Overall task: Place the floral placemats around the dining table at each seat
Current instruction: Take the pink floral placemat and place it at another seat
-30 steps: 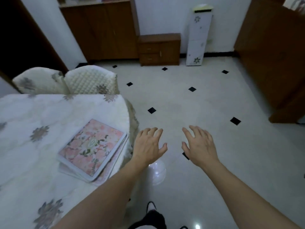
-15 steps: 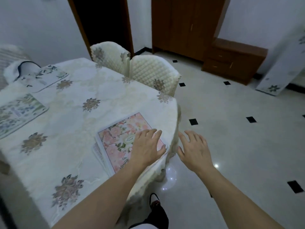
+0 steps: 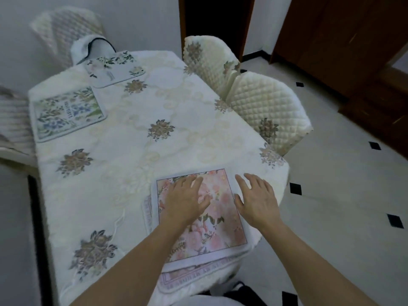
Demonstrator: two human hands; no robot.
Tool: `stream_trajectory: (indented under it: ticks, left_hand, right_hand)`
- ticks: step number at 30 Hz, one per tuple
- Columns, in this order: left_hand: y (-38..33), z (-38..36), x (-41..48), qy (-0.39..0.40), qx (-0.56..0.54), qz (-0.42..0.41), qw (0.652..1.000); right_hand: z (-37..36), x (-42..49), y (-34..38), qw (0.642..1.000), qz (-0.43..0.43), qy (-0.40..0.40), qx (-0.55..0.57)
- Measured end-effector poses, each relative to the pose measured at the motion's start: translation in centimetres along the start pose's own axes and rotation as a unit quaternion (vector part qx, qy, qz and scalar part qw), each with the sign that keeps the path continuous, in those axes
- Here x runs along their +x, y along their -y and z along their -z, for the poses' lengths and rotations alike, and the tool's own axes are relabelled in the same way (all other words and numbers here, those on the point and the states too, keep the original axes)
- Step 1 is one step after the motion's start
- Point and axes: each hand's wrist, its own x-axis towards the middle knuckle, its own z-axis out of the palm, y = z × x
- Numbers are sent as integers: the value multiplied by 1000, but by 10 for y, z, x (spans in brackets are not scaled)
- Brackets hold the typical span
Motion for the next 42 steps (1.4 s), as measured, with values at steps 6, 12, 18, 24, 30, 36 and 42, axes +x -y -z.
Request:
stream_trajectory:
  ticks: [6,12,18,24,30,36,42]
  left_hand:
    - [31,-16,-28,-14,-5,136,991]
    - [34,-26,-61,11,-24,292,956]
    - [29,-41,-77,19,-13,335,942]
    - [25,-47,-80,2,-56,386,921]
    - [35,-44,-78,4,-208,444,872]
    - [34,-35,-76,-18,-315,430,846]
    - [28,-11,-54,-49,-387,394,832]
  right_hand:
    - [-33,23,-3,996,25,77,33]
    - [-52,24,-15,988,17,148,49]
    - [-62,19,-21,977,-46,186,98]
    - [-69,15,-17,957,-101,221,156]
    - [-76,14,-16,914,-187,207,295]
    - [-70,15,-15,852,-278,167,412]
    - [-50,42,-20,846,-251,145,447]
